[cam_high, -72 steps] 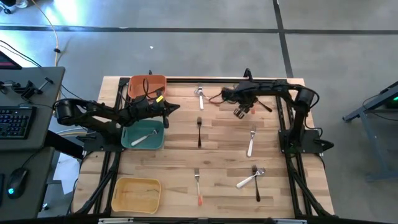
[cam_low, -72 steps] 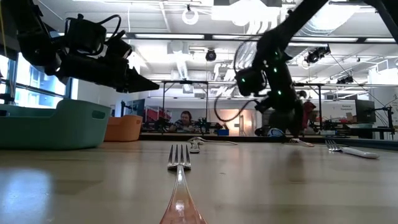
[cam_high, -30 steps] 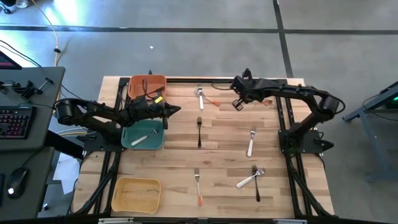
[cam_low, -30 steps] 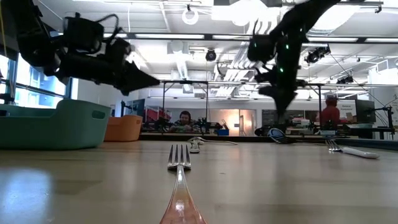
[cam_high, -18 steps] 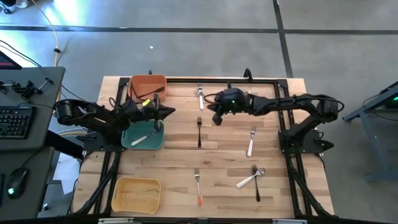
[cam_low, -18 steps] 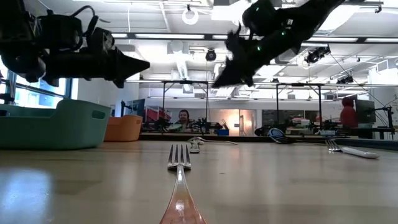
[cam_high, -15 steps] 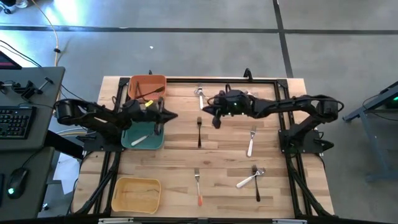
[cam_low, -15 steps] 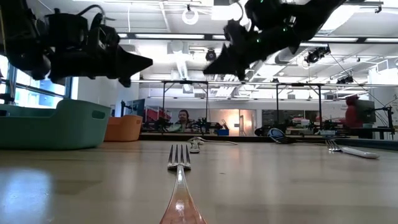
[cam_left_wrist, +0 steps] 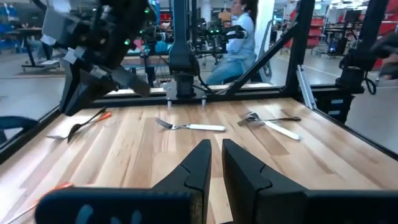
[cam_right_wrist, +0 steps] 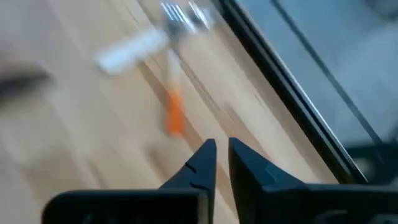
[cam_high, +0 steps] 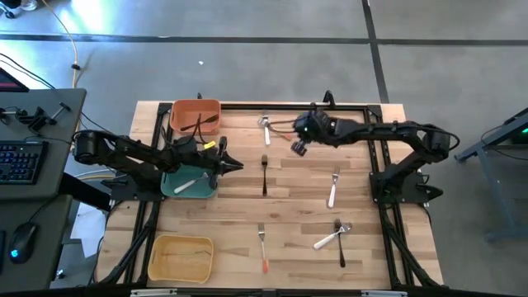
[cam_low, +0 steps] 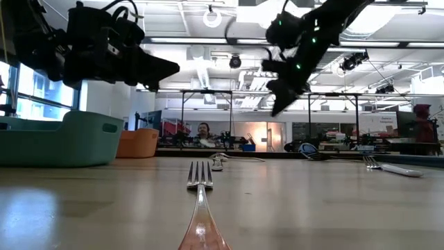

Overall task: Sort silverware by color (type)
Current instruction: Put the black fork into the orange bin

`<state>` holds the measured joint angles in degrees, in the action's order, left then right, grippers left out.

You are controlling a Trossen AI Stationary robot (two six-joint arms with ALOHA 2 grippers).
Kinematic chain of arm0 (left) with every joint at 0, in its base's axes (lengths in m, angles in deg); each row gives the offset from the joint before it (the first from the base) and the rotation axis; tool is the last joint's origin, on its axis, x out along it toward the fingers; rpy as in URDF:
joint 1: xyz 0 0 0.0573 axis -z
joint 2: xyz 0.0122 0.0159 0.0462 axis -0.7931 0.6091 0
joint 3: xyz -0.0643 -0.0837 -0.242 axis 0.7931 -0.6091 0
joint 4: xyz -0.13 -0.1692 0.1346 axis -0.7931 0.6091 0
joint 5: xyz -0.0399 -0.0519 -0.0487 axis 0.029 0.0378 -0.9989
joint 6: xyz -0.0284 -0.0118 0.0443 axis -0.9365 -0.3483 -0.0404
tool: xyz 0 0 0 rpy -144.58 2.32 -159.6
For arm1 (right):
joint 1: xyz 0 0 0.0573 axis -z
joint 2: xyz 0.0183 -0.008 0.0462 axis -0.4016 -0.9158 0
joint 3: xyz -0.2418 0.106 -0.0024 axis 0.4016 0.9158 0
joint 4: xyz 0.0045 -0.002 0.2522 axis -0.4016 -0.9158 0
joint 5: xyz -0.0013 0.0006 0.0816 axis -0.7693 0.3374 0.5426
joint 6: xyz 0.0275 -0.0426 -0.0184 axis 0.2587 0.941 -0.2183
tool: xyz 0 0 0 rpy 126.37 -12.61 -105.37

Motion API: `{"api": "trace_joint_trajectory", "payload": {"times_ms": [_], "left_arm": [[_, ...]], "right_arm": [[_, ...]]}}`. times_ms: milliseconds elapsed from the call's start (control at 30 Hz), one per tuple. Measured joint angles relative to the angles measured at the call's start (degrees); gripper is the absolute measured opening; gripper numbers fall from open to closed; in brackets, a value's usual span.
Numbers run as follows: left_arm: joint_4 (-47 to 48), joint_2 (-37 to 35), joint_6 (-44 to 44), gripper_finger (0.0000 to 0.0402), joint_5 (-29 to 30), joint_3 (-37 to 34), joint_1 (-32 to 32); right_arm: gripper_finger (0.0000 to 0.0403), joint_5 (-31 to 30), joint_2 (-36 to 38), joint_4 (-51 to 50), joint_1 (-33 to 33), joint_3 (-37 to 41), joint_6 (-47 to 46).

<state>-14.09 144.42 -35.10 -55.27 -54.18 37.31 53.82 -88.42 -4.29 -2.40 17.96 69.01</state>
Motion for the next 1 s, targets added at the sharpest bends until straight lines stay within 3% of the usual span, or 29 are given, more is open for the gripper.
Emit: {"api": "trace_joint_trajectory", "payload": {"times_ms": [200, 467, 633, 1000], "left_arm": [[1.09, 0.0, -3.07, 0.0031, -0.13, 0.0, 0.02], [3.15, 0.0, -3.05, 0.0031, -0.19, -0.02, 0.01], [3.23, 0.0, -2.77, 0.0031, -0.2, -0.02, 0.0], [3.48, 0.0, -1.1, 0.0031, -0.2, -0.02, 0.0]], "right_arm": [[0.0086, 0.02, -1.19, -10.78, 10.06, 0.04, 4.65], [0.0153, 3.91, -4.48, -13.61, 17.25, 0.15, 17.61], [0.0162, 4.43, -7.3, -13.55, 19.34, 0.22, 22.99], [0.0158, 5.53, -11.95, -11.83, 23.51, 0.22, 24.07]]}}
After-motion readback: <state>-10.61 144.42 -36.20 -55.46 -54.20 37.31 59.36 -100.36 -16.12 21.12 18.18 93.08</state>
